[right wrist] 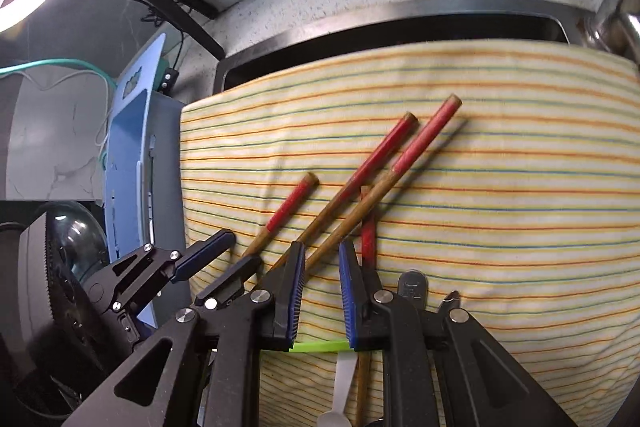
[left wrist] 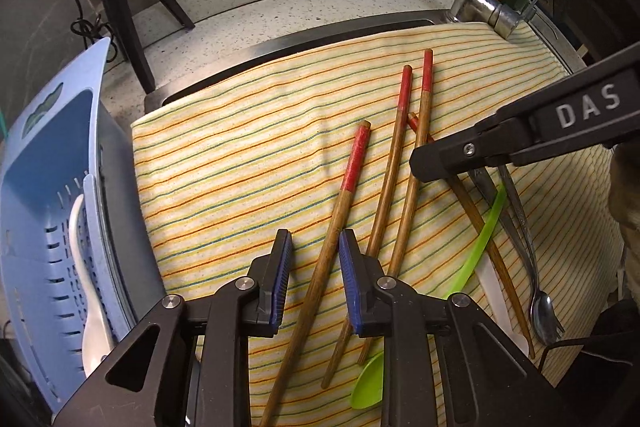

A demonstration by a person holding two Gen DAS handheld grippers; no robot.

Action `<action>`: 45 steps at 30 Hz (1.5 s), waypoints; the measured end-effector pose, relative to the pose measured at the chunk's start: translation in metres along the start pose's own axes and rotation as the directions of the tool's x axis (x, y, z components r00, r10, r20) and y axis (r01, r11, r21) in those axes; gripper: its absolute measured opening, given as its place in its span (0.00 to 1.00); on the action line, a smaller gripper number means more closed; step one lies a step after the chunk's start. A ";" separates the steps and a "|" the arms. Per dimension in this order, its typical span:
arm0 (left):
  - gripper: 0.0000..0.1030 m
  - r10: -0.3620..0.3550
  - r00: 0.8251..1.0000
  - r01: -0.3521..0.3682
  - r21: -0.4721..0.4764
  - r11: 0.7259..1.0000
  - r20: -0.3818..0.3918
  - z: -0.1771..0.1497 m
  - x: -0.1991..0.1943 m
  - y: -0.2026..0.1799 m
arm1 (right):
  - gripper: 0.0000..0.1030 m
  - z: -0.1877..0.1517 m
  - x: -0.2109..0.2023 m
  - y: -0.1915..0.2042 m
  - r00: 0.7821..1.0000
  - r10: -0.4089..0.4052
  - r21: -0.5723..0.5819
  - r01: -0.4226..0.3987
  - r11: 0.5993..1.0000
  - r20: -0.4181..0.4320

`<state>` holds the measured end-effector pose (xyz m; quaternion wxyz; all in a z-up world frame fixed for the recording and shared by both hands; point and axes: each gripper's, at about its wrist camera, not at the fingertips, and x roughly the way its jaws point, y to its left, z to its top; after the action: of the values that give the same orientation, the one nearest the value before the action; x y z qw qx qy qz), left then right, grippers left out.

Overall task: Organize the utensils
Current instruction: 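Lower the left gripper onto the chopsticks while the right gripper approaches them, then close the left gripper on a chopstick while the right gripper closes on another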

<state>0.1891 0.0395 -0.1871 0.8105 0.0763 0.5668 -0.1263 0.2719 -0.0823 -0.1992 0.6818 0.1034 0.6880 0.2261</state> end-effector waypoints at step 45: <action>0.06 -0.076 0.986 0.099 -0.155 0.983 0.148 -0.022 -0.018 0.008 | 0.06 -0.027 -0.009 0.006 0.993 0.086 0.013 -0.088 0.996 0.076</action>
<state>0.1658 0.0553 -0.1778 0.8458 -0.0239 0.5191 -0.1207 0.2446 -0.0852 -0.1893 0.6958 0.1471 0.6586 0.2460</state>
